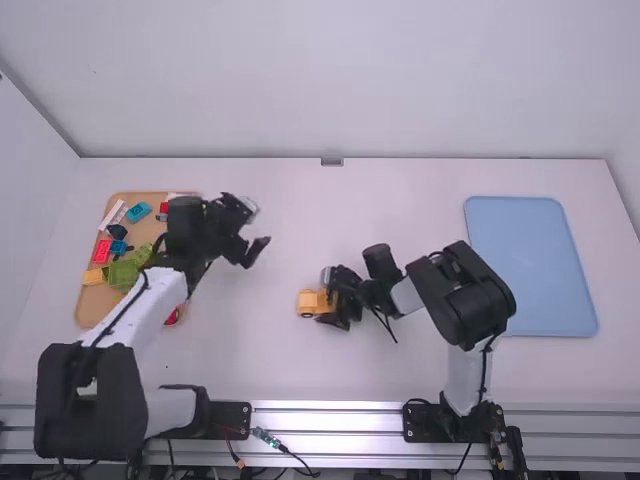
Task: Assemble lego blocks to make yellow taxi
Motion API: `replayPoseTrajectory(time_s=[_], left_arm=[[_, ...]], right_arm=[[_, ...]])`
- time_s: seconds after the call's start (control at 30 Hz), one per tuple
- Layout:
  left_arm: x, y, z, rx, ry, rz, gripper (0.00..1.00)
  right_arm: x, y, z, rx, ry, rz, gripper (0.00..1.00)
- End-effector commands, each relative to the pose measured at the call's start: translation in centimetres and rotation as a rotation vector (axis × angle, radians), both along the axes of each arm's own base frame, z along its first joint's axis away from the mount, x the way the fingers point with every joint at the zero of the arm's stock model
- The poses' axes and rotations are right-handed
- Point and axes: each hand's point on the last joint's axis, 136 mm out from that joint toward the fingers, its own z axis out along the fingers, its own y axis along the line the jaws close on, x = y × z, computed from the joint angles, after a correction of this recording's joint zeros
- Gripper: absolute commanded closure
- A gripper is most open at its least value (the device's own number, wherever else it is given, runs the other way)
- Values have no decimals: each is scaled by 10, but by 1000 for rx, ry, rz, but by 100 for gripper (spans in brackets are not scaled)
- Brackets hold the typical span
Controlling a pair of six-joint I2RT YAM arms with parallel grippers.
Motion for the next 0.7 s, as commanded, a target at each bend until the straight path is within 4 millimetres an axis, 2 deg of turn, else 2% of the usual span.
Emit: replayPoseTrajectory(time_s=[0.0, 0.07, 0.17, 0.2, 0.27, 0.33, 0.4, 0.47, 0.53, 0.67], left_arm=[[14, 16, 25, -91, 2, 54, 1], [20, 32, 30, -123, 32, 122, 1], [35, 69, 42, -202, 99, 273, 1], [35, 71, 42, -204, 102, 281, 1], [41, 101, 41, -220, 157, 438, 1], [40, 149, 36, -209, 213, 713, 1], [36, 174, 35, -186, 222, 837, 1], [29, 206, 36, -145, 214, 990, 1], [24, 216, 36, -133, 208, 1050, 1], [22, 215, 29, -164, 227, 1076, 1]], right_arm=[[8, -16, -3, -72, 6, -80, 1], [10, -23, 1, -94, 4, -100, 1], [12, -39, 14, -180, -34, -153, 1], [12, -40, 14, -184, -35, -158, 1], [20, -50, 20, -237, -60, -222, 1], [36, -63, 30, -293, -95, -334, 1], [47, -71, 37, -313, -114, -419, 1], [66, -83, 54, -317, -125, -577, 1], [80, -91, 68, -309, -128, -686, 1], [95, -113, 98, -322, -115, -897, 1]])
